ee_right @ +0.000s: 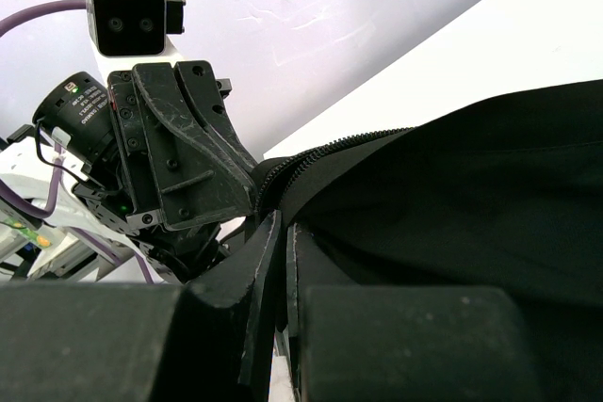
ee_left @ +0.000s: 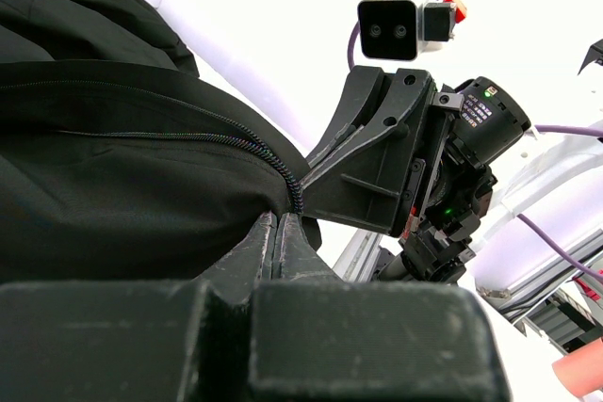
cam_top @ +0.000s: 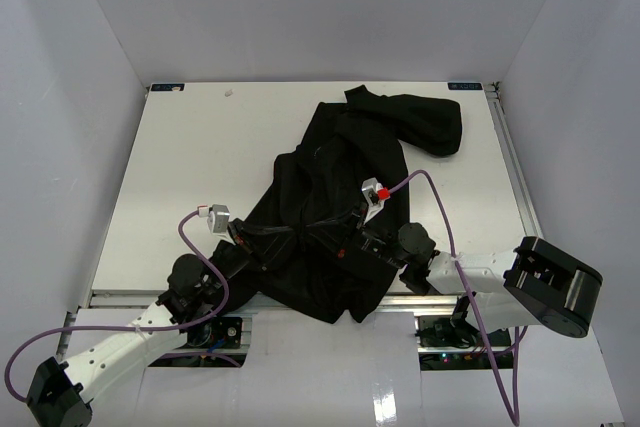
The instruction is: Zip up the jacket
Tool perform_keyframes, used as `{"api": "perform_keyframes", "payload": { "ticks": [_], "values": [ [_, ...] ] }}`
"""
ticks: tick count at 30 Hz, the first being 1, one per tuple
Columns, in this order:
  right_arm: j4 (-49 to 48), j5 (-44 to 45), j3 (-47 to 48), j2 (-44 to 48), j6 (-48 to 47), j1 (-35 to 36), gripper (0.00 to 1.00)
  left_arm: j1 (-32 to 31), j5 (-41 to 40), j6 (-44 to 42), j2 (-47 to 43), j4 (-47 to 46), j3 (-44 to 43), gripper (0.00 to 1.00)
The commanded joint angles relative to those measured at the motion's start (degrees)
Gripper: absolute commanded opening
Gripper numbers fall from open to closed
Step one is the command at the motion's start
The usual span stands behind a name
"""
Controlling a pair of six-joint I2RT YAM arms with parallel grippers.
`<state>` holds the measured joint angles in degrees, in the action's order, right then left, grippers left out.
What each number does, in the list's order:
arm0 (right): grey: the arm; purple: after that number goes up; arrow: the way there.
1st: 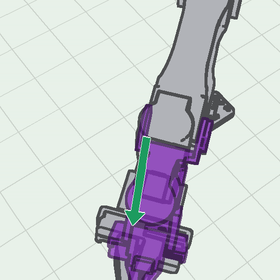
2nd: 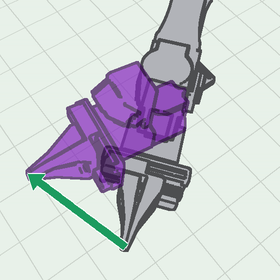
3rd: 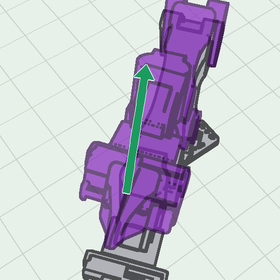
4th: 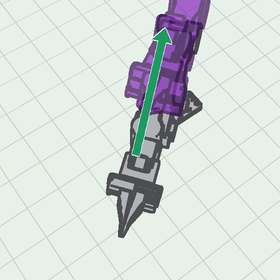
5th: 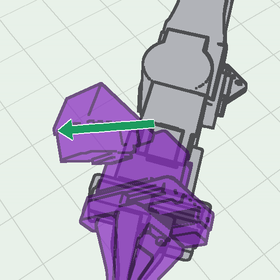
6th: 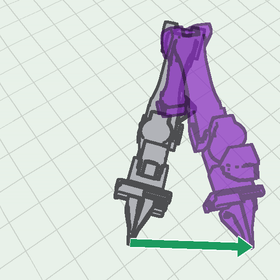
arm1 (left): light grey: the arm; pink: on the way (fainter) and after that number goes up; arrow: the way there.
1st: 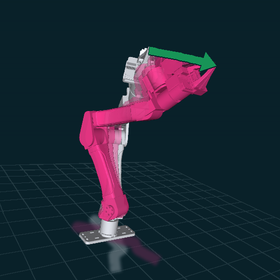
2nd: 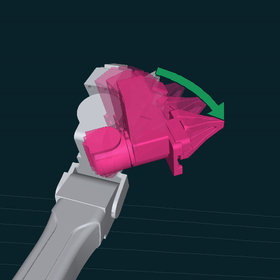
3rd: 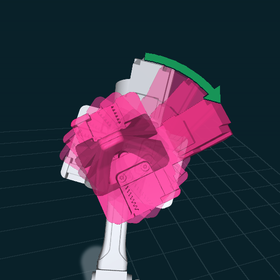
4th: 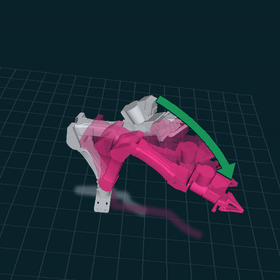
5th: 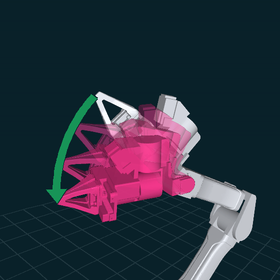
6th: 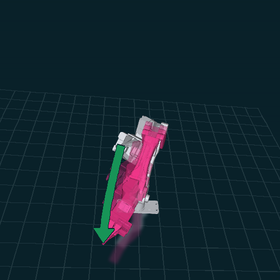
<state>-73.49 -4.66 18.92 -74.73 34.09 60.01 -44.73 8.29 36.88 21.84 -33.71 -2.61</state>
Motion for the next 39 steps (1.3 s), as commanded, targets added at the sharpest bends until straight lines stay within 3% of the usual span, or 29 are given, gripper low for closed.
{"api": "perform_keyframes", "payload": {
  "ticks": [1,39],
  "values": [
    [-19.85,0.59,0.89,1.25,-0.6,-0.07,0.08,-0.04,0.26,-0.12,0.45,-2.27,1.79,0.0],
    [-19.93,-1.08,0.18,1.2,-1.83,-0.01,0.08,-0.01,-0.06,0.87,-0.57,-1.15,1.2,0.0]
  ]
}}
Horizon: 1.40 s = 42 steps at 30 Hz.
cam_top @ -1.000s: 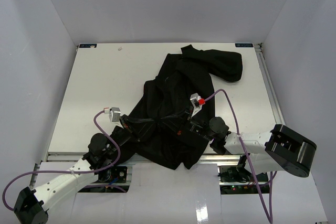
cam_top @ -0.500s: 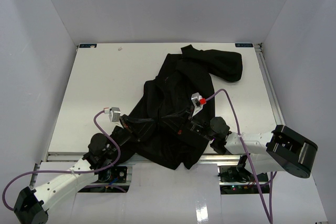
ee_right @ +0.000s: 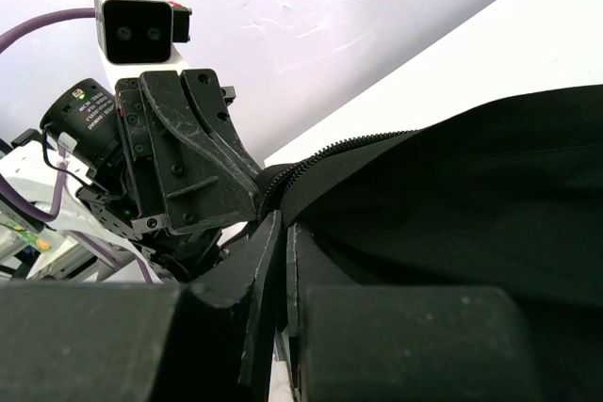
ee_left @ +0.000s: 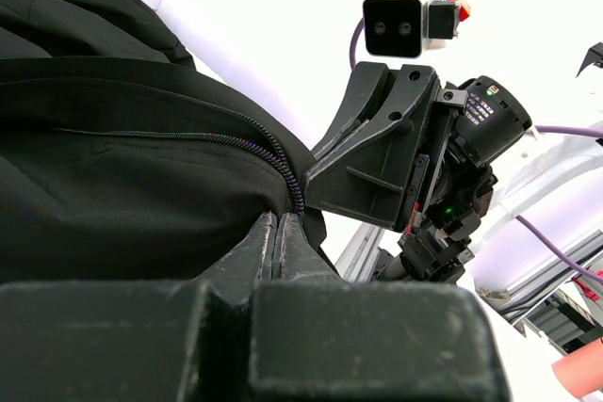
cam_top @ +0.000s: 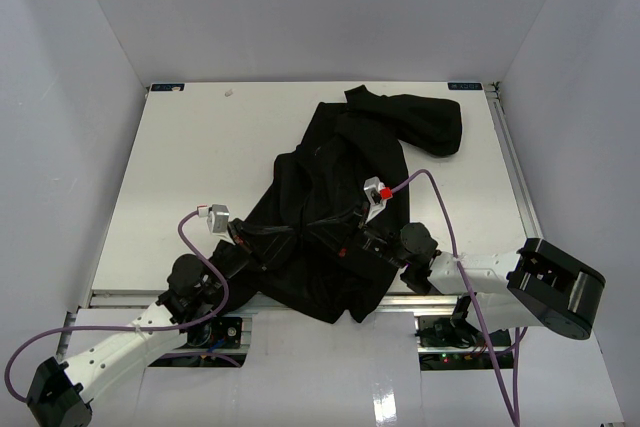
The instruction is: Zip up the jacket
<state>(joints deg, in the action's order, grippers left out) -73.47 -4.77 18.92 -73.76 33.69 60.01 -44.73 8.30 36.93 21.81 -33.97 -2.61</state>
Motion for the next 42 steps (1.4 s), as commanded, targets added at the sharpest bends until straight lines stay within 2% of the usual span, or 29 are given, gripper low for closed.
{"api": "perform_keyframes", "payload": {
  "ticks": [1,42],
  "values": [
    [-20.0,-1.0,0.2,0.22,-1.46,0.0,0.08,-0.01,-0.15,0.99,-0.5,-1.01,1.29,0.0],
    [-20.75,-1.37,-0.54,0.71,-1.09,0.02,0.08,-0.01,-0.48,2.0,0.08,-0.58,0.86,0.0]
  ]
}}
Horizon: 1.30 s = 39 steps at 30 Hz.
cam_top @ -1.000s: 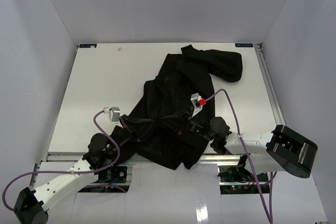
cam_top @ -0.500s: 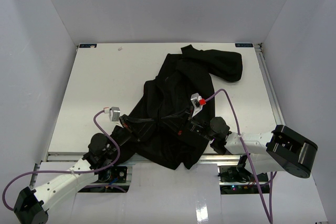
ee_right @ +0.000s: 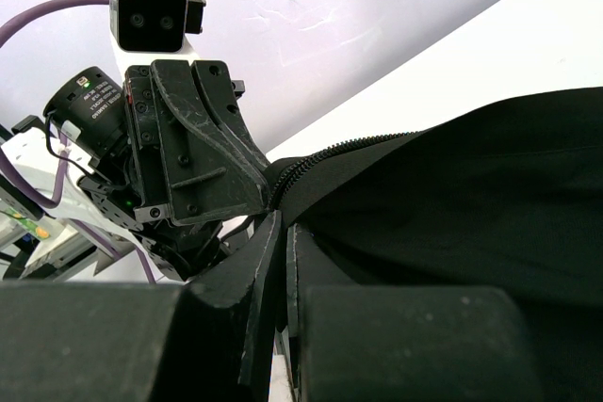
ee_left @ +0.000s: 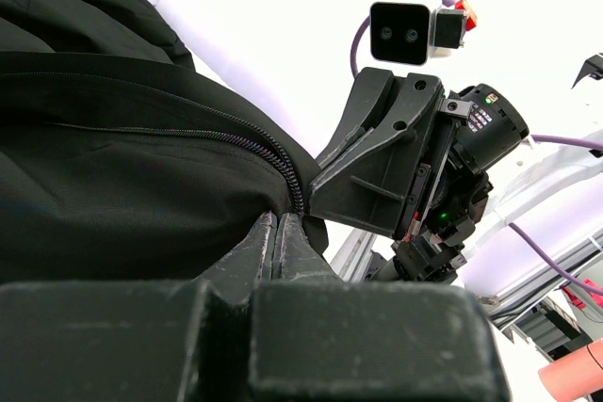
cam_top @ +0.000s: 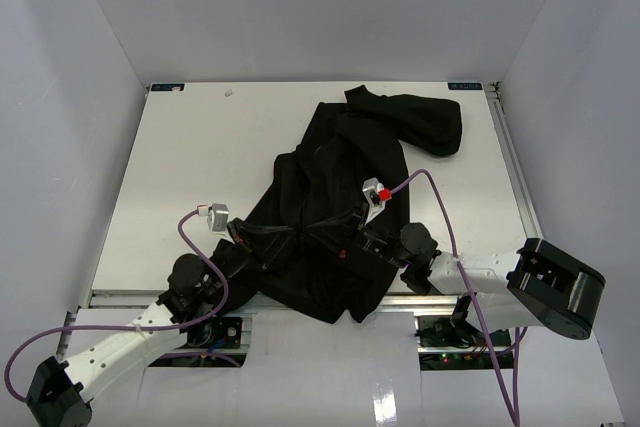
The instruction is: Zip up the jacket
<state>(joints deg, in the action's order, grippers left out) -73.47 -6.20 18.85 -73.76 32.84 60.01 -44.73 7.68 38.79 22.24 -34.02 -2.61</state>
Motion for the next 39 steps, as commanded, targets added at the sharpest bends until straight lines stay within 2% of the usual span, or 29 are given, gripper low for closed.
{"api": "perform_keyframes", "payload": {
  "ticks": [1,39],
  "values": [
    [-20.75,0.27,-0.41,0.64,-0.31,-0.06,0.08,-0.01,0.22,0.15,-0.2,-0.75,1.01,0.0],
    [-20.35,1.32,0.04,1.86,-1.11,-0.03,0.08,-0.01,1.28,0.28,1.62,-2.06,1.21,0.0]
  ]
}}
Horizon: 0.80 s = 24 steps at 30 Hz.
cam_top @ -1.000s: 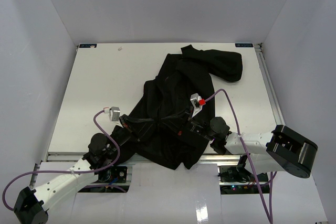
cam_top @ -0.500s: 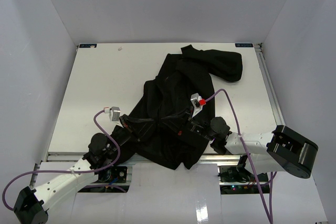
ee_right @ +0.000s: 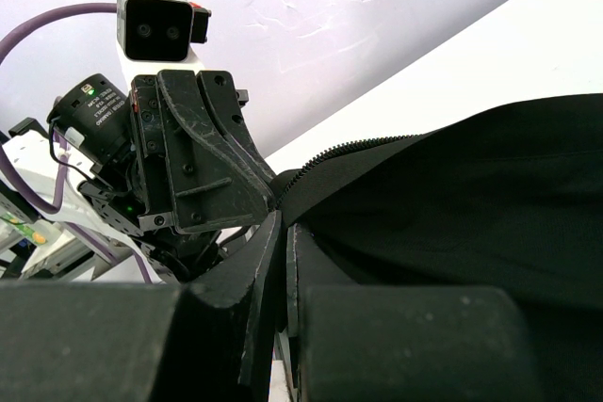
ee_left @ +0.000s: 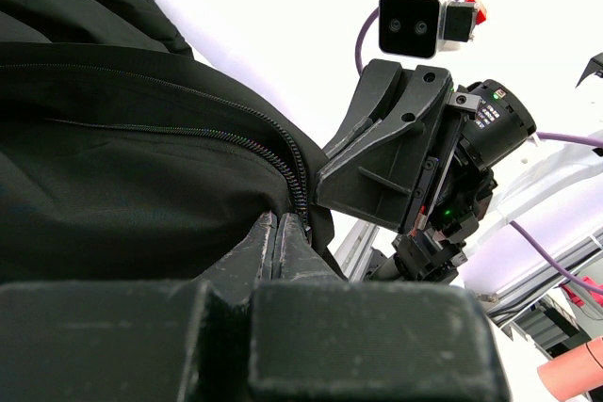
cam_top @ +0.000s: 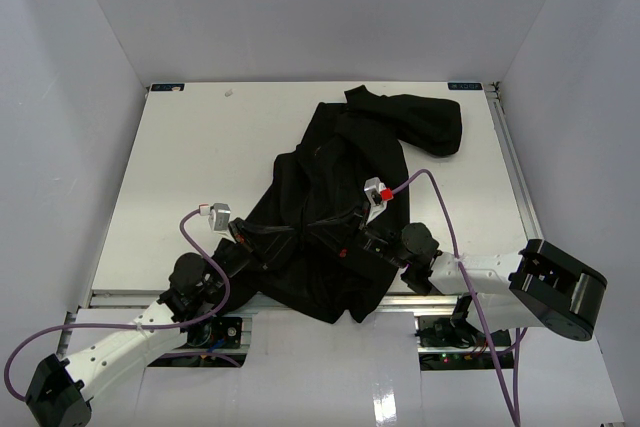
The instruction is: Zip up the jacket
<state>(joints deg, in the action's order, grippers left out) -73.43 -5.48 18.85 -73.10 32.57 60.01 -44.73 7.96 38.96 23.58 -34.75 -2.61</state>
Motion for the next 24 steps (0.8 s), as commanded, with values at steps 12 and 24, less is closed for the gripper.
{"api": "perform_keyframes", "payload": {
  "ticks": [12,24],
  "values": [
    [-19.12,0.78,-0.78,0.92,-0.73,-0.01,0.08,-0.01,-0.76,-0.71,-1.54,1.04,0.31,0.0],
    [-19.22,0.27,-0.31,-0.07,-0.09,-0.04,0.08,-0.01,-1.86,-1.69,-2.01,2.32,-0.31,0.0]
  ]
}}
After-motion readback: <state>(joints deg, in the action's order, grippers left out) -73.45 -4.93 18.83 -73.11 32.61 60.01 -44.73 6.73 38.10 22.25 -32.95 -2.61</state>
